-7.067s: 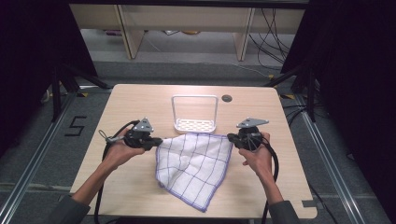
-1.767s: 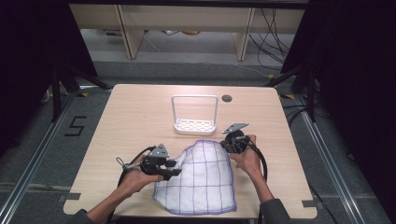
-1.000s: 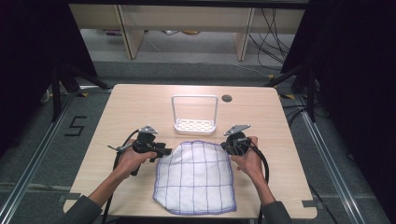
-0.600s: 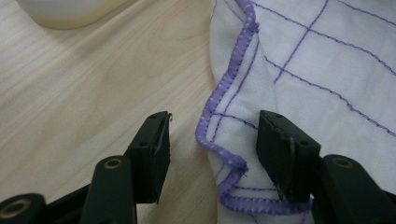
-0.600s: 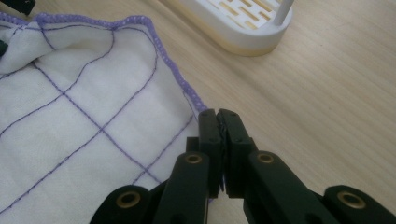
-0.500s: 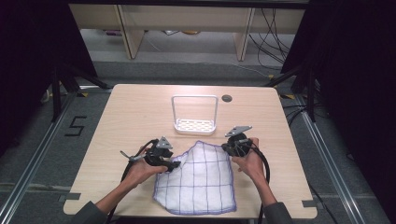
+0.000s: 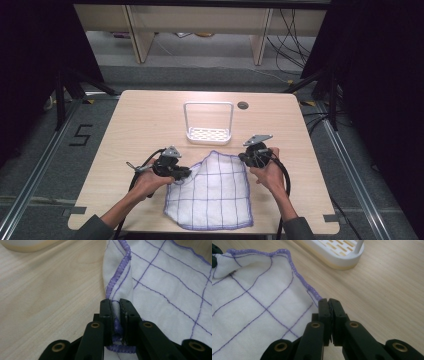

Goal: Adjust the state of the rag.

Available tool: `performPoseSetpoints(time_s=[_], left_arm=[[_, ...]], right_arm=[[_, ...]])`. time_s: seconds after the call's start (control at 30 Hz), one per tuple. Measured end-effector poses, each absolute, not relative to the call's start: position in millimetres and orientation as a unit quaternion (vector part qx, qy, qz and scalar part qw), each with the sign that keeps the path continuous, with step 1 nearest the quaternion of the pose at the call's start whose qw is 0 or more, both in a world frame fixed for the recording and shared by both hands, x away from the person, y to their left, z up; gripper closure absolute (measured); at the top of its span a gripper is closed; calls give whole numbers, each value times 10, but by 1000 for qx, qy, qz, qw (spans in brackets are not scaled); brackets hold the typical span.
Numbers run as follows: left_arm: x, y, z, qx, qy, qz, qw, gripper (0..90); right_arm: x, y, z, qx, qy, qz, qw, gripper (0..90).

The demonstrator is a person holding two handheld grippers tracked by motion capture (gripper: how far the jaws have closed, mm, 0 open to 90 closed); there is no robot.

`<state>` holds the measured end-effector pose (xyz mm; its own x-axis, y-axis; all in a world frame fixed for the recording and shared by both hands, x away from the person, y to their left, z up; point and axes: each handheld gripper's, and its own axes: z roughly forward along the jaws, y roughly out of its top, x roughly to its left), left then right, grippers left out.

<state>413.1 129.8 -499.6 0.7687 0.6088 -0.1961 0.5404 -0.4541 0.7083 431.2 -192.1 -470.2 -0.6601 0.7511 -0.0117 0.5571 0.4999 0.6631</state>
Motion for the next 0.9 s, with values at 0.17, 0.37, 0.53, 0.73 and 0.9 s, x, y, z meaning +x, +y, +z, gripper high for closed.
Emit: performPoseSetpoints(time_s=[0.17,0.37,0.53,0.73,0.9], left_arm=[[4159,1434,-4805,855,321,61,402,836],[4271,1539,-4583,862,312,92,389,841],[4418,1608,-4449,856,320,113,389,846],[4487,1636,-4271,846,317,132,408,847],[4529,1624,-4121,836,315,149,424,847]], right_arm=[[4316,-1983,-4597,386,847,331,153,892],[4344,-1978,-4442,384,845,335,159,893],[4435,-1973,-4249,381,843,341,166,895],[4508,-1982,-4039,378,840,348,176,898],[4544,-1985,-3879,379,832,358,188,898]])
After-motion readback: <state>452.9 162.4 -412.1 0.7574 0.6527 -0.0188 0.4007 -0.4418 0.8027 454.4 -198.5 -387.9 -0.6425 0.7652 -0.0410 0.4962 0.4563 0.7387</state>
